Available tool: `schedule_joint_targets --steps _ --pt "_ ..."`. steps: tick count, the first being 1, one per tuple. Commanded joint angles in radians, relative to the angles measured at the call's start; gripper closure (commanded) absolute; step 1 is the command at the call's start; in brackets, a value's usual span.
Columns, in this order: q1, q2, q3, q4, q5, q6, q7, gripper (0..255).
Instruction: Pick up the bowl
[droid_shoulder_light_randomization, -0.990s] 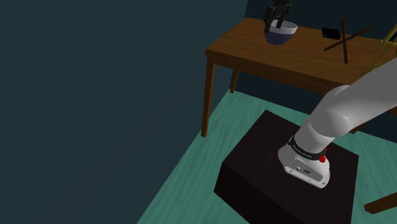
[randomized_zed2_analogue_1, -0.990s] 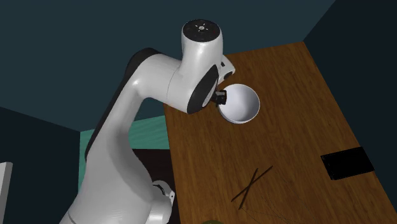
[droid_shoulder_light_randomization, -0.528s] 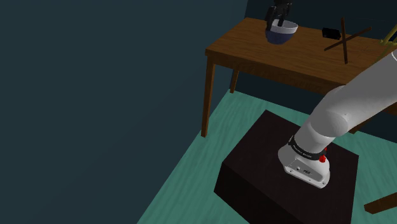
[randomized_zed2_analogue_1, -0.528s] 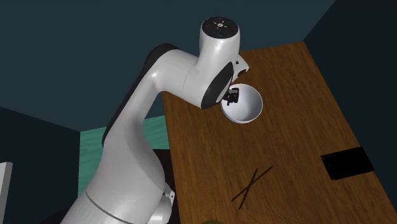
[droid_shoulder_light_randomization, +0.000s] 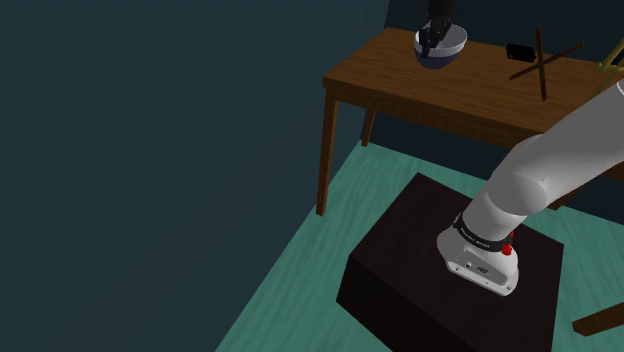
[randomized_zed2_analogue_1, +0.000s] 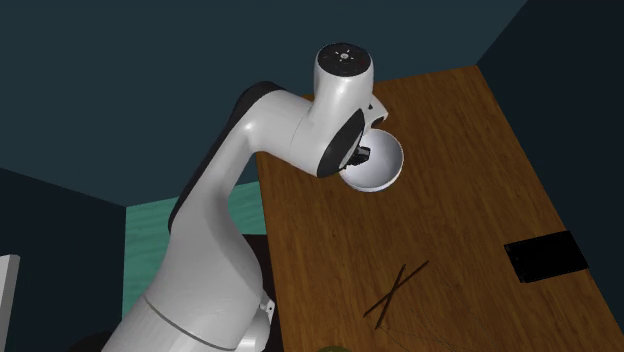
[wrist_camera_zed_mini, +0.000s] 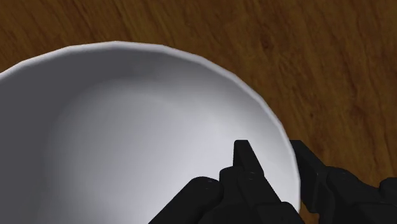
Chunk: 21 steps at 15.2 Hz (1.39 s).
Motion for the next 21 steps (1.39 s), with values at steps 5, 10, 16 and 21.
schedule_joint_targets --steps 5,10,16,21 --pt "0.0 0.0 0.0 0.0 0.0 -0.001 0.0 255" --pt "0.002 0.006 0.001 0.043 0.004 -0.039 -0.006 255" --pt "0.006 0.022 0.004 0.138 0.012 -0.118 -0.017 255" --pt "0.009 0.041 0.005 0.224 0.02 -0.186 -0.028 255"
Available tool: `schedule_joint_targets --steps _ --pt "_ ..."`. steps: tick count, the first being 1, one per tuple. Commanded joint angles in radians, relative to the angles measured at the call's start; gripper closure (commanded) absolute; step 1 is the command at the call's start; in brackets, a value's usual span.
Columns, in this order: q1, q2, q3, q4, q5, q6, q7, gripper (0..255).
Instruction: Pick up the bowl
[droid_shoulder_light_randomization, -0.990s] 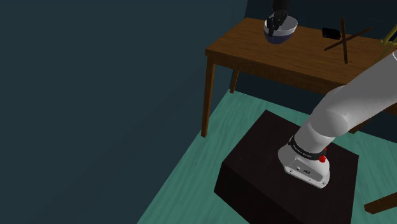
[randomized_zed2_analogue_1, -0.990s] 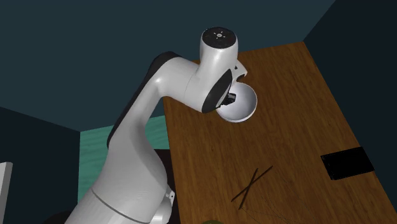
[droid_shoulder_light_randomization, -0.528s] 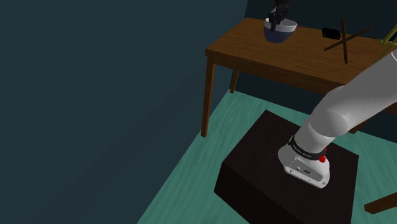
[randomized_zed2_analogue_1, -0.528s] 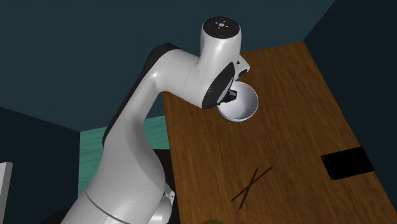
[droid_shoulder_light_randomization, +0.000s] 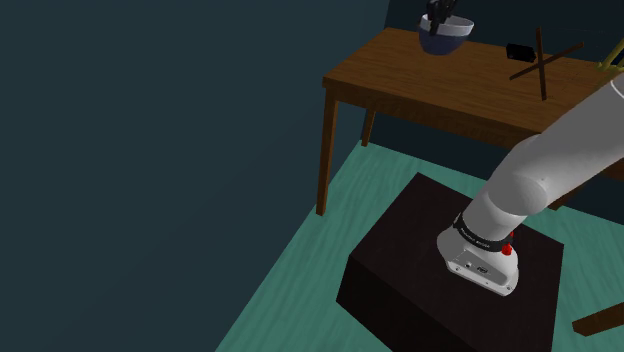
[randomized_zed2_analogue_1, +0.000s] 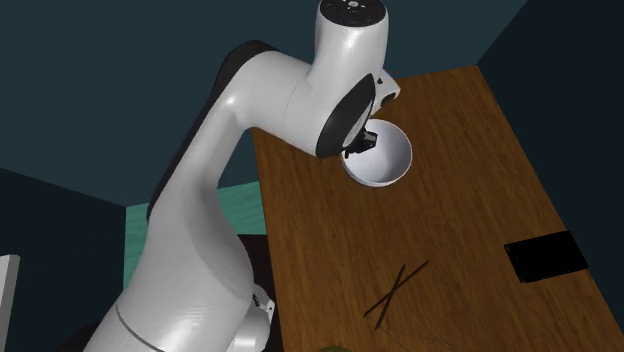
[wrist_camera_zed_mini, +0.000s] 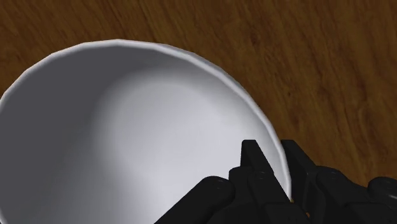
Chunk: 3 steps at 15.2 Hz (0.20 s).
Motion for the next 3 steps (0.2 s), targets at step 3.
schedule_joint_targets --steps 3 --pt "0.001 0.008 0.0 0.039 0.003 -0.031 -0.005 255"
